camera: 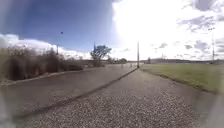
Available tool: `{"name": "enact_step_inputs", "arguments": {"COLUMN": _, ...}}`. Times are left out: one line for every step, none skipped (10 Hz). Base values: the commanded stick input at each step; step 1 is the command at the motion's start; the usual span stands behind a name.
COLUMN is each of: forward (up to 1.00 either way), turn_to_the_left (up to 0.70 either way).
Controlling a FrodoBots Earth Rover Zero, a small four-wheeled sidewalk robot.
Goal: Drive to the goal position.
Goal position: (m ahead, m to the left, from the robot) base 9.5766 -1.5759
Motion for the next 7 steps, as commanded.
{"name": "enact_step_inputs", "arguments": {"forward": 1.0, "turn_to_the_left": -0.4}}
{"name": "enact_step_inputs", "arguments": {"forward": 1.0, "turn_to_the_left": -0.4}}
{"name": "enact_step_inputs", "arguments": {"forward": 1.0, "turn_to_the_left": -0.06}}
{"name": "enact_step_inputs", "arguments": {"forward": 1.0, "turn_to_the_left": -0.02}}
{"name": "enact_step_inputs", "arguments": {"forward": 1.0, "turn_to_the_left": 0.0}}
{"name": "enact_step_inputs", "arguments": {"forward": 1.0, "turn_to_the_left": 0.0}}
{"name": "enact_step_inputs", "arguments": {"forward": 1.0, "turn_to_the_left": 0.0}}
